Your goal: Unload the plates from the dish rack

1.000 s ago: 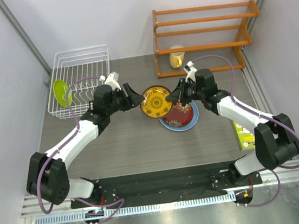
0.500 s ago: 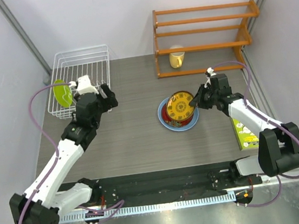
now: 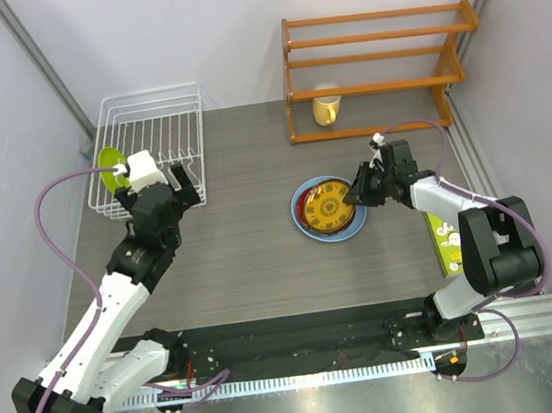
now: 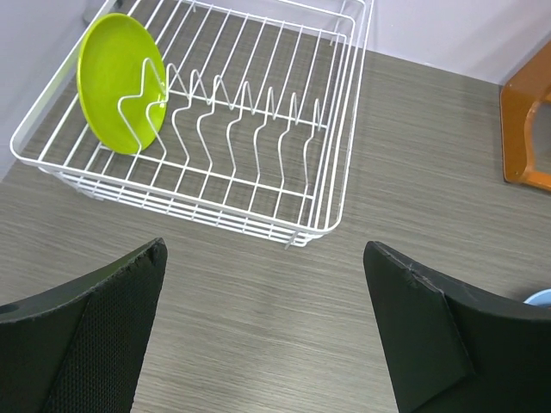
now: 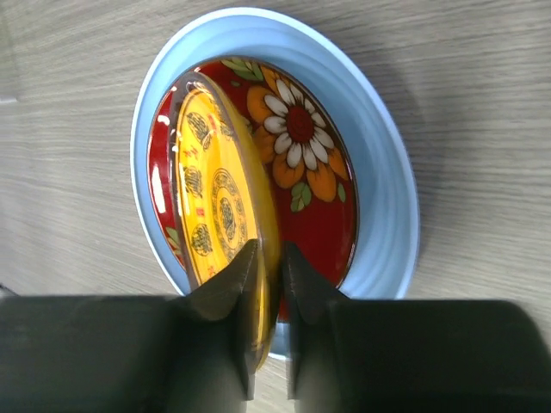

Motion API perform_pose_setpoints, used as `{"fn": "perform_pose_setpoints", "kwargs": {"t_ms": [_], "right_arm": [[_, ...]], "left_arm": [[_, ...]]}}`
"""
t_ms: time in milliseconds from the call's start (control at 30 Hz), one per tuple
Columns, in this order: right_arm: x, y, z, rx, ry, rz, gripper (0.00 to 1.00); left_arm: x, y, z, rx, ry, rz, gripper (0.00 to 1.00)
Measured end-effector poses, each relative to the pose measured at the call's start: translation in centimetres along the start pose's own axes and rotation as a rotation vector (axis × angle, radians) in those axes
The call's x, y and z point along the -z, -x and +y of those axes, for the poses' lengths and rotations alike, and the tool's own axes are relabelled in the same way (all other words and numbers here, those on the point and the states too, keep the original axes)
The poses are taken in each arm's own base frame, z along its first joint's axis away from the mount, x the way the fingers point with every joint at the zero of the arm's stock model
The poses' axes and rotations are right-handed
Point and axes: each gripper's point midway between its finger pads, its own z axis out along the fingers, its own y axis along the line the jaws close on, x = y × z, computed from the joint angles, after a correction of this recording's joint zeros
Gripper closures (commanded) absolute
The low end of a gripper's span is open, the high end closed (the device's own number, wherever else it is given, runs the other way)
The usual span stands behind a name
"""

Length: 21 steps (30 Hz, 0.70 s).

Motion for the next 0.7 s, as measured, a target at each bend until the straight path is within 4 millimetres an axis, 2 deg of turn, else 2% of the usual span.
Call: {"fn": "perform_pose_setpoints", "kwargs": {"t_ms": [33, 67, 133, 200, 367, 533, 700], "right_arm": [[-0.2, 0.0, 0.0, -0.001, 0.007, 0.001, 0.58], [-0.3, 0.0, 0.1, 0.001, 0.014, 0.004, 0.49], [-0.6, -0.2, 0.1, 0.001, 0.022, 0.013, 0.39], [-0.7, -0.3, 0.0, -0.003, 0.025, 0.019, 0.35], [-0.7, -0.4, -0.3, 0.014, 0.011, 0.022, 0.32], [-0.2, -0.5, -1.8, 0.041, -0.08, 0.03, 0.31], [1.6, 1.4, -2.9, 0.094, -0.195, -0.027, 0.3]], "left_arm": [[0.0, 0.0, 0.1, -0.002, 0.004, 0.0, 0.04], [0.0, 0.0, 0.2, -0.005, 0.008, 0.0, 0.03], [-0.1, -0.1, 0.3, -0.012, 0.018, 0.0, 0.02], [-0.2, -0.2, 0.4, -0.023, 0.027, 0.002, 0.01], [-0.6, -0.7, 0.9, -0.052, 0.061, 0.012, 0.01], [-1.2, -1.3, 1.4, -0.103, 0.102, 0.027, 0.01], [-2.2, -1.6, 2.3, -0.155, 0.153, 0.039, 0.0]]}}
